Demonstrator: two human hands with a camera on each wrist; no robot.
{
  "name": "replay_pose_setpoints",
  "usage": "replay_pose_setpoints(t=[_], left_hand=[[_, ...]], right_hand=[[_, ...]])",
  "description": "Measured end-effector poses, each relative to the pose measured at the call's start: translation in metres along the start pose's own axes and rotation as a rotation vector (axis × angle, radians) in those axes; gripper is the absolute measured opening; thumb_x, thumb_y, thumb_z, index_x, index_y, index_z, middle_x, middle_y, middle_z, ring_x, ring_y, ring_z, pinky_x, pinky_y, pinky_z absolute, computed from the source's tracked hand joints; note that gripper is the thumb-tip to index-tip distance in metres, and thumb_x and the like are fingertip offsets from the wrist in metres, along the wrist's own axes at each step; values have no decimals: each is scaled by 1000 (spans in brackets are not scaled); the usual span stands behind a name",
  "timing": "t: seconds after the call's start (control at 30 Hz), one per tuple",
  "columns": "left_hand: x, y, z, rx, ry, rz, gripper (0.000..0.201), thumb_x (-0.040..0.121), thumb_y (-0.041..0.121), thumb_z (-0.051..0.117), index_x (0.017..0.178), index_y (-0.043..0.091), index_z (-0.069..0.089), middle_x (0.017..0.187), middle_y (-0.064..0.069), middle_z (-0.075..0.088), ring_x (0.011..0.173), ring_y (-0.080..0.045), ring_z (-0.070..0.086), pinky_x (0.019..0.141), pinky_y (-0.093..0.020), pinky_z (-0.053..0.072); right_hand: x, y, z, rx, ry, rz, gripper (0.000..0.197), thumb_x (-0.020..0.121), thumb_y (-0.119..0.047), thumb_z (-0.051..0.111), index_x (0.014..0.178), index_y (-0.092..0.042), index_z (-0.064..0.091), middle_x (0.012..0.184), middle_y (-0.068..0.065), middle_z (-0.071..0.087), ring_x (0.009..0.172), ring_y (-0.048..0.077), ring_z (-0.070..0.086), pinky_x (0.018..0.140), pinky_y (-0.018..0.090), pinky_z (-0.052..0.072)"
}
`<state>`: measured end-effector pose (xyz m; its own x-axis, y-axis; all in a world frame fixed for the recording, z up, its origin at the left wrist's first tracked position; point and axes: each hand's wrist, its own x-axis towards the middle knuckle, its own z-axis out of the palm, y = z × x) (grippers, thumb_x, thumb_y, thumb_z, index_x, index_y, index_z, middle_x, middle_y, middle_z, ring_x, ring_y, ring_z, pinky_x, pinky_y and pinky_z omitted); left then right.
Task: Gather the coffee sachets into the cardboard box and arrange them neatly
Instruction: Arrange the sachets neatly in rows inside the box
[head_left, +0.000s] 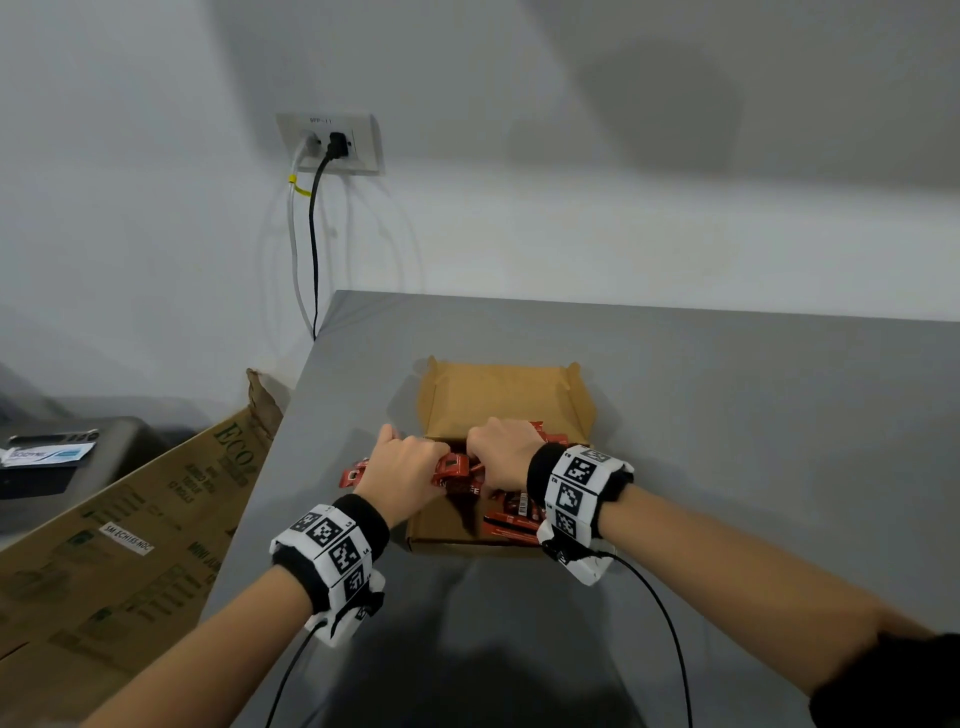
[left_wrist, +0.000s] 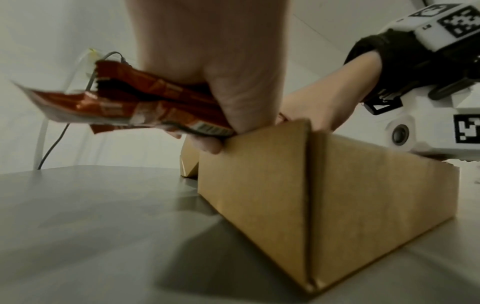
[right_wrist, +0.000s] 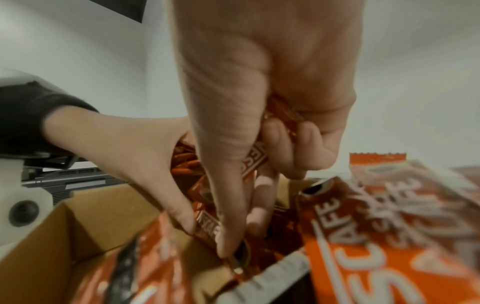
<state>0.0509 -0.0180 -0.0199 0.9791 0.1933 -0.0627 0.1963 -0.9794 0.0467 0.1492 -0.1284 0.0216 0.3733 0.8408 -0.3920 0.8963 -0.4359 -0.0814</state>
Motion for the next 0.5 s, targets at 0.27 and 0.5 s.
replay_pose_setpoints(t=[0.27,0.5], left_hand=[[5,0,2,-15,-37,-12,16,86,33,58,96,22,63,101,5,56,90,-17,54,84,-32,25],[1,1,4,-10,22,-50,9,86,31,57,86,23,58,91,6,65,85,-18,57,77,-31,20]], right_hand=[[-2,-1,3,-58,41,20,26,79,-25,72,88,-10,52,84,7,58,76,24,57,64,33,46],[-7,-2,2,-29,80,34,22,85,-20,65,101,-7,57,96,10,63,87,27,61,71,35,47]])
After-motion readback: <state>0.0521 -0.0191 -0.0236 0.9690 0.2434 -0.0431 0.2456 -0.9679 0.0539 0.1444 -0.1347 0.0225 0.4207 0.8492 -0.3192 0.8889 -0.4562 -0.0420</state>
